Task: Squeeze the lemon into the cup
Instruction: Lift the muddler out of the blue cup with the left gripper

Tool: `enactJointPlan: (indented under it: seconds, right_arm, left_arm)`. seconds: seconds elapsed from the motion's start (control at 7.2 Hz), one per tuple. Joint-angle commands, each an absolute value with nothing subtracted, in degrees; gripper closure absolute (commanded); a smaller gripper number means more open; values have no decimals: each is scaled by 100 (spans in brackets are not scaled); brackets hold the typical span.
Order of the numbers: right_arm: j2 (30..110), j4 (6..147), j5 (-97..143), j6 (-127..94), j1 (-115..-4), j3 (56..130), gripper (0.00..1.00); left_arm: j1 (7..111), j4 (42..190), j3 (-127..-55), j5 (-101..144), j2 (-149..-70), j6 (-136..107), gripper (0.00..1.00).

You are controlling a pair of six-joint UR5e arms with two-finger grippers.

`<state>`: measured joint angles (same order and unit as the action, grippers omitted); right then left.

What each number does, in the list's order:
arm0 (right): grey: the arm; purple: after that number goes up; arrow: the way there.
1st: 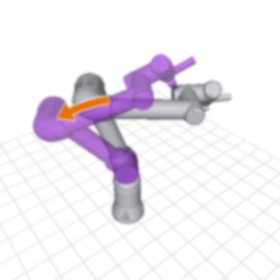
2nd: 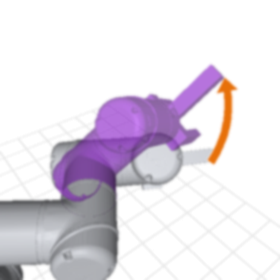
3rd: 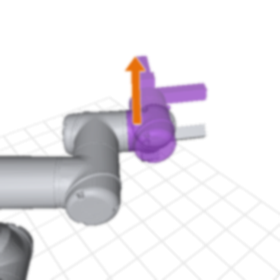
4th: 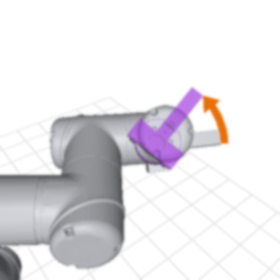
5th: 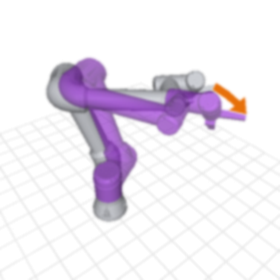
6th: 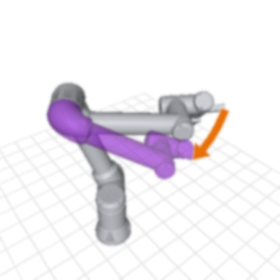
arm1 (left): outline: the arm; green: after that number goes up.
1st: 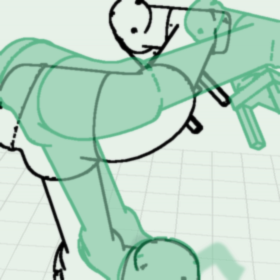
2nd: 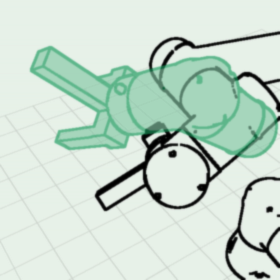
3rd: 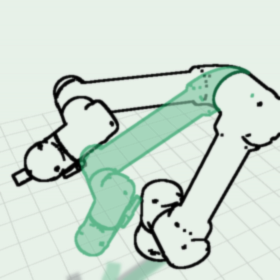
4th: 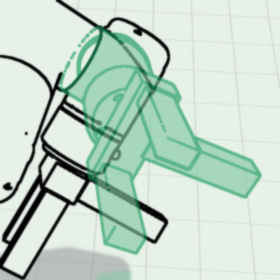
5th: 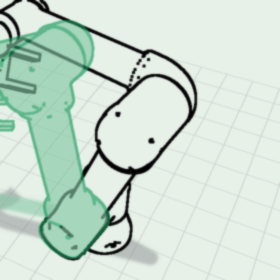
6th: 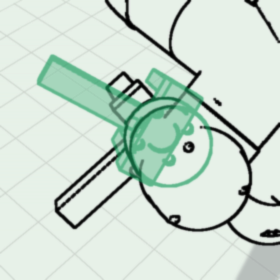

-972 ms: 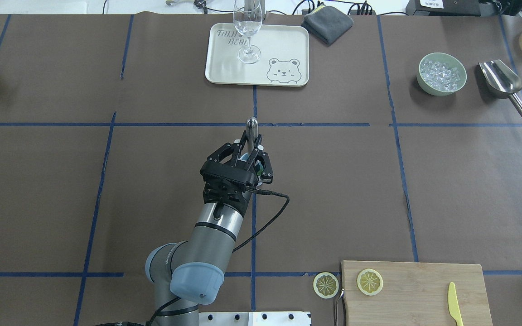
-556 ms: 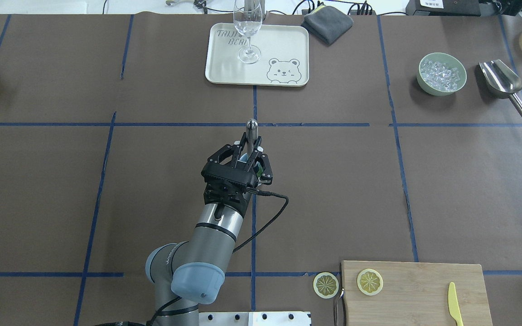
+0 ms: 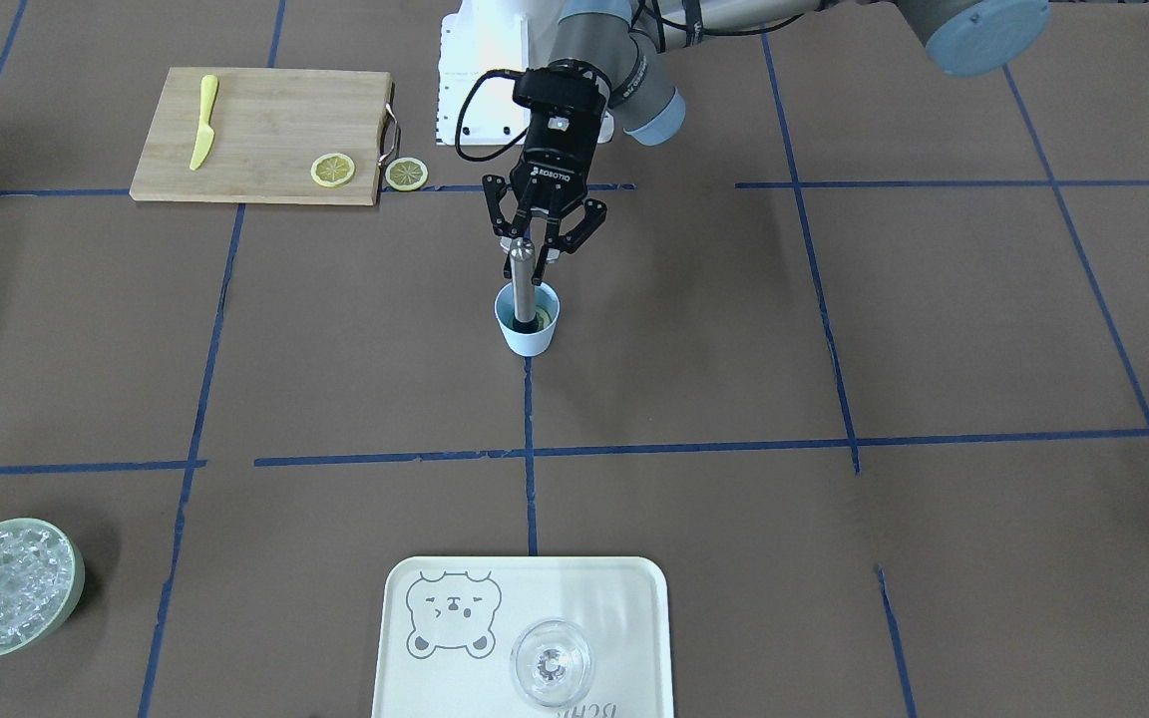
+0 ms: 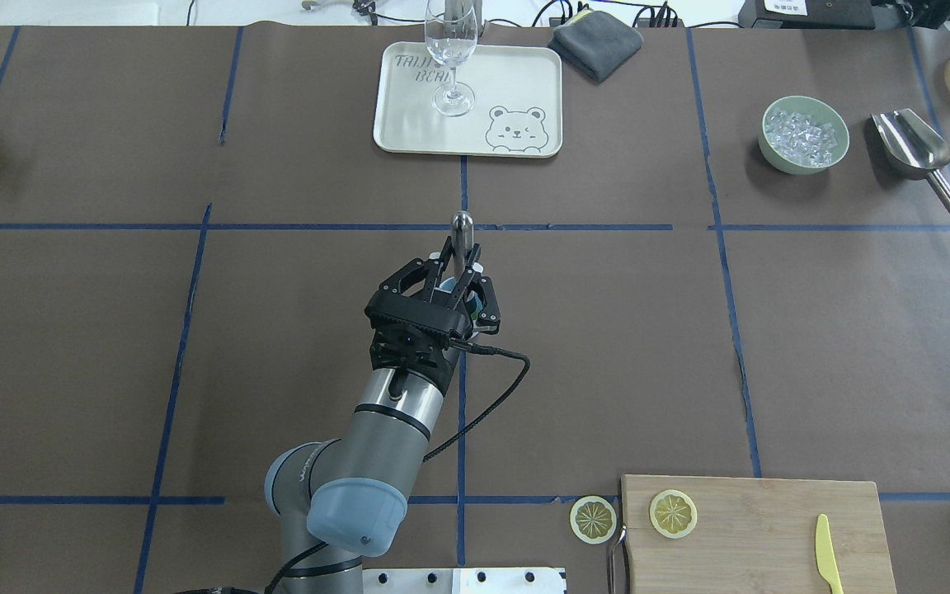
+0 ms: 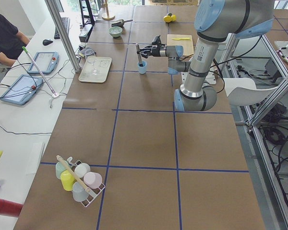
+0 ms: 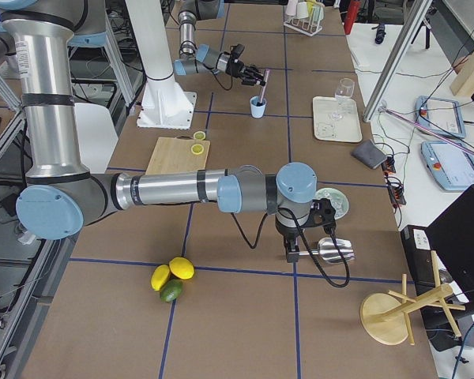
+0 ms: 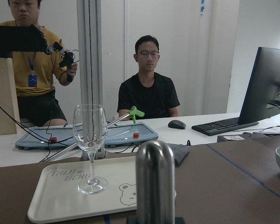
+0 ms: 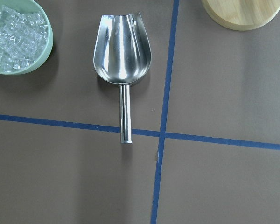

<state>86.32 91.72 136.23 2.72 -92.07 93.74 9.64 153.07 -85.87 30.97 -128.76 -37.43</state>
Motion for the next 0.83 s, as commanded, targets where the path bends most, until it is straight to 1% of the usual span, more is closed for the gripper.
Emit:
enactJointPlan:
  seconds: [0.0,0.14,0.42,0.56,0.69]
  right_arm:
    - [8640,9176,13623,264,-9202,9387,0]
    - [8640,9176,13623,264,-9211,9387,0]
    - [8640,9167,13623,272,-9211,9387,0]
    - [8640,9176,13623,281,-9211,9387,0]
    - [8640,9167,13623,273,-9211,9395,0]
  left_arm:
    - [976,15319,-9208,3339,-12815,-3219,100]
    - [976,15319,-9420,3366,-12814,-2938,100]
    - [1036,15415,-10419,3706,-12631,-2096,100]
    - [1202,15764,-10720,4292,-12482,-1448,100]
    - [1430,16377,-10714,4802,-12028,-1363,100]
